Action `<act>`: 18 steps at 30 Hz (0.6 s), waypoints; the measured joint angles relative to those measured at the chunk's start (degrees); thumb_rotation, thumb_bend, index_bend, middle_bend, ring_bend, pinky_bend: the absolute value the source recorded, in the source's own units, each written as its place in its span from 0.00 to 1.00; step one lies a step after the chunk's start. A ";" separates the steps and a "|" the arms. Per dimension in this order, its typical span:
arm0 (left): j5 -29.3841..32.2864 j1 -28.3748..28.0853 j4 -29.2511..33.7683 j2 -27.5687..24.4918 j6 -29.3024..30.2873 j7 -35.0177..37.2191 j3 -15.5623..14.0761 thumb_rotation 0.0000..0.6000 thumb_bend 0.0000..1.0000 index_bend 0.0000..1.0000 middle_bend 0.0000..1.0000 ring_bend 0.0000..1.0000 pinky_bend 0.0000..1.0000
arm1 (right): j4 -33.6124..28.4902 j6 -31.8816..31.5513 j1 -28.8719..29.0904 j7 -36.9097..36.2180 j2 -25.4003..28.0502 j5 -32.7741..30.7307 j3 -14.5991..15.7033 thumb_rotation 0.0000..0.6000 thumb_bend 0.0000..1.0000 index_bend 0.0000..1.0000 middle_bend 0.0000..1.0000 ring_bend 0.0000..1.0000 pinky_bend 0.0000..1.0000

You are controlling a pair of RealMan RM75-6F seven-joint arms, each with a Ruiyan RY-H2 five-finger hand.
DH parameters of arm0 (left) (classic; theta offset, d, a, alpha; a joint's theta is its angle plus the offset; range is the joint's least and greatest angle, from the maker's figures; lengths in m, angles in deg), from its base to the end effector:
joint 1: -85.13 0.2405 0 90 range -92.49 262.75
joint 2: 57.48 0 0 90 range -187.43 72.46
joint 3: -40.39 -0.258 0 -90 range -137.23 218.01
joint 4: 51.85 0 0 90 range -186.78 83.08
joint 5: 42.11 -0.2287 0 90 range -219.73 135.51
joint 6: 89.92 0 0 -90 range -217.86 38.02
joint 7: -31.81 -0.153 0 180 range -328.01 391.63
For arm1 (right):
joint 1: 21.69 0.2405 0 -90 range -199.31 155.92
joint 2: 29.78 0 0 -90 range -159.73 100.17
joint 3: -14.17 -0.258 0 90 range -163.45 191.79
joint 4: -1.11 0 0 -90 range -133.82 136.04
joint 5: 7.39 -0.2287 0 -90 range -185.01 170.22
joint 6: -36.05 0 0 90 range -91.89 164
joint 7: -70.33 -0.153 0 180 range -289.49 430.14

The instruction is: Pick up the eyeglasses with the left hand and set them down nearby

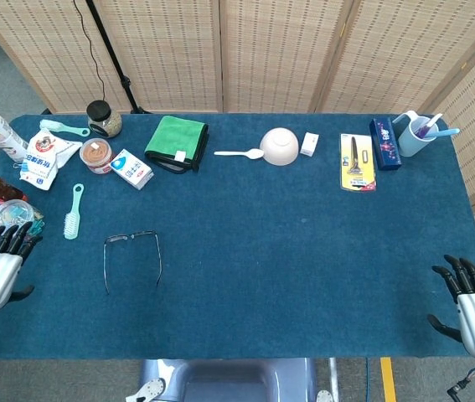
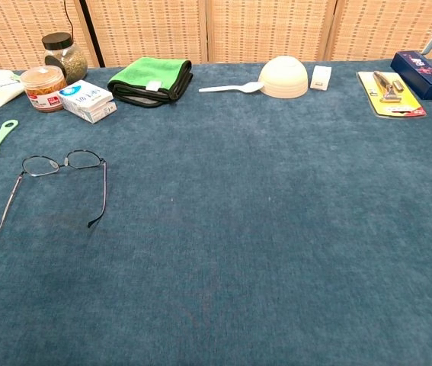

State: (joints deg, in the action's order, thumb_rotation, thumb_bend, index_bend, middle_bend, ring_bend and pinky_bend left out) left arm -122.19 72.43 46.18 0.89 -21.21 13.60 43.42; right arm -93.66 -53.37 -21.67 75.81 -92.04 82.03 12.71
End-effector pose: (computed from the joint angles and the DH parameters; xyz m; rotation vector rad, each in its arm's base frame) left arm -0.3091 0.2288 0.1318 -1.6523 -0.7985 -0.5599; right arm -0.3177 -0.1589 0.1527 1.3884 -0.8280 0.8409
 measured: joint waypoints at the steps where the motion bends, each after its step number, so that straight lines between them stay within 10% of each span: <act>1: 0.10 -0.79 -0.33 0.13 -1.05 -0.38 0.08 1.00 0.15 0.18 0.00 0.00 0.00 | -0.08 -0.11 -0.11 0.09 0.07 -0.08 0.00 1.00 0.14 0.21 0.11 0.11 0.15; 18: 3.75 -12.73 -11.85 9.25 -14.82 -2.12 1.83 1.00 0.15 0.18 0.00 0.00 0.00 | -0.89 -1.14 -1.07 0.70 0.85 -0.43 -0.10 1.00 0.14 0.21 0.11 0.11 0.15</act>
State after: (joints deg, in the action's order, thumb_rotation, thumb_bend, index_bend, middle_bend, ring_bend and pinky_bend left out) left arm -118.44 59.70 34.34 10.14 -36.04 11.49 45.25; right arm -94.56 -54.51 -22.74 76.52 -91.19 81.60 12.61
